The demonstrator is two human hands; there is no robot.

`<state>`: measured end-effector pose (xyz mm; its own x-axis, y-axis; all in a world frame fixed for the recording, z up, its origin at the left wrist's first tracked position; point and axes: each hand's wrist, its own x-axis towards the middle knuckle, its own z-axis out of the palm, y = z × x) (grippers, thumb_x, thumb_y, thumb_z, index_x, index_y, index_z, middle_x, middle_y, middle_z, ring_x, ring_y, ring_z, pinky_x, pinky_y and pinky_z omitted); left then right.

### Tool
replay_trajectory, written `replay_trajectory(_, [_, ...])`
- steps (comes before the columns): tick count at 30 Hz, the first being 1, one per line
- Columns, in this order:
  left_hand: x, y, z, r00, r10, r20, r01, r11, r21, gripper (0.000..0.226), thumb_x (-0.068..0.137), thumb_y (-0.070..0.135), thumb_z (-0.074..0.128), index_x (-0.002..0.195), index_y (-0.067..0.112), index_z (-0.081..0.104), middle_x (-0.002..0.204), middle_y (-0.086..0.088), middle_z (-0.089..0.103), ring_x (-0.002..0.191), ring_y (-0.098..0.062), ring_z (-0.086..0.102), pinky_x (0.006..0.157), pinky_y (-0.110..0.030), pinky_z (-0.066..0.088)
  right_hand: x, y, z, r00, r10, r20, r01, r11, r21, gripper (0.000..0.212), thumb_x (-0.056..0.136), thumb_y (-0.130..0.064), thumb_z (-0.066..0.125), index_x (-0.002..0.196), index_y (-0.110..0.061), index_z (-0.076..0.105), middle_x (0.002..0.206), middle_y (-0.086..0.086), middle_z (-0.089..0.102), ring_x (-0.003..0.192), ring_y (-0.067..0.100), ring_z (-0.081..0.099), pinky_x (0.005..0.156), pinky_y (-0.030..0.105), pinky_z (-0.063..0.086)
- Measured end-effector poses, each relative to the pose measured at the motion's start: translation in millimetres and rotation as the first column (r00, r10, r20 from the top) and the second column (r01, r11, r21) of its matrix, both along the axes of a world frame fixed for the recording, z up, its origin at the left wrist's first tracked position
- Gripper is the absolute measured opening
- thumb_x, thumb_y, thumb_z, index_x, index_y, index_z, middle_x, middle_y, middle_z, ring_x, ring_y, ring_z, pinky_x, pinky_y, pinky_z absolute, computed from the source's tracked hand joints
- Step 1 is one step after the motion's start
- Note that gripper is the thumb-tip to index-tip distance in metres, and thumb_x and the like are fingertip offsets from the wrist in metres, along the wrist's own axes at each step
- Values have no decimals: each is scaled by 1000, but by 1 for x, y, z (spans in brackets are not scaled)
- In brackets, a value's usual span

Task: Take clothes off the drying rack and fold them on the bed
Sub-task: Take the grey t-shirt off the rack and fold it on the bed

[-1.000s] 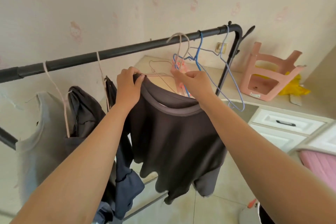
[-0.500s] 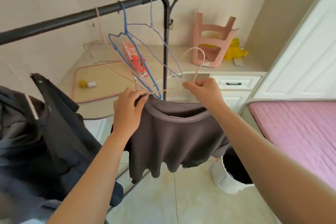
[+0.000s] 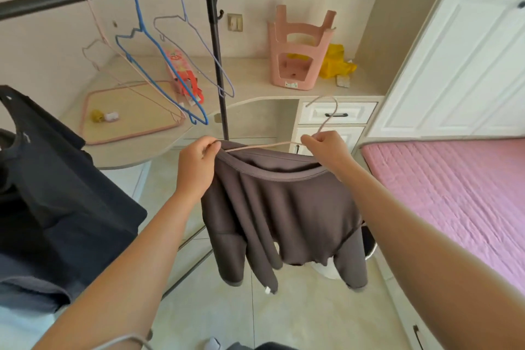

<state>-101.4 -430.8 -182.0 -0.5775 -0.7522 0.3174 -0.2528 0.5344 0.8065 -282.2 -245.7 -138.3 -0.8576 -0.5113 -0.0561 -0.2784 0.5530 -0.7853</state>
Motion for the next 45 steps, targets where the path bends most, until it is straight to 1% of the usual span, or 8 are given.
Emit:
replay_trajectory(9, [17,-12,3,995,102,-7,-101,993,57,20,97,10,50,77,8,53,64,5,46,67,-15,40,61,-29,26,-5,-4,-23,989,40,145,-36,999,-28,26,86,-31,51,68,-13,44,60,0,29,57,17,24,56,31,22])
replay_trajectory(12, [17,-23,4,991,132,-4,-131,986,106,21,97,13,50,79,4,56,70,-7,55,71,-19,45,63,-30,29,-6,-14,-27,980,48,191,-30,995,-94,29,84,-30,50,60,-17,41,58,-3,31,57,16,24,57,32,22])
replay_trajectory(17, [21,-48,4,985,170,-5,-167,973,156,22,98,16,49,88,0,60,83,-19,60,79,-21,49,70,-31,33,-18,-34,-25,924,42,380,123,908,-400,38,94,-13,46,58,-20,32,45,-11,28,51,12,21,56,28,19])
replay_trajectory(23, [21,-59,12,997,69,43,-71,996,54,21,98,12,50,85,-3,58,76,-16,56,72,-18,45,58,-13,31,-1,-75,-12,923,238,302,-108,914,-390,47,98,-45,45,60,-23,30,50,-13,27,55,11,24,62,26,25])
replay_trajectory(28, [26,-67,16,997,67,49,-69,997,47,17,97,11,51,85,3,60,75,-8,57,71,-17,48,60,-8,32,24,-127,10,878,392,276,-203,826,-526,40,102,-37,41,65,-23,32,59,-6,24,56,9,23,58,24,23])
replay_trajectory(36, [66,-100,21,969,217,116,-217,976,-13,19,100,14,47,96,5,63,86,-2,59,84,-19,52,67,-22,28,76,-209,41,836,548,6,-519,794,-316,34,102,-29,41,71,-16,40,64,-2,32,54,8,28,52,19,26])
replay_trajectory(41, [86,-112,28,969,230,95,-235,971,44,20,100,16,46,100,6,63,92,-4,63,89,-18,55,73,-25,37,109,-260,54,790,610,-59,-609,773,-179,26,101,-14,39,101,-8,65,77,-12,41,68,2,37,62,21,30])
replay_trajectory(45, [107,-119,32,979,176,99,-182,982,56,18,100,17,48,100,9,64,93,0,64,90,-12,57,77,-22,43,132,-300,75,781,621,-65,-622,763,-176,33,102,-10,32,112,-1,62,66,-7,41,54,7,37,49,18,29])
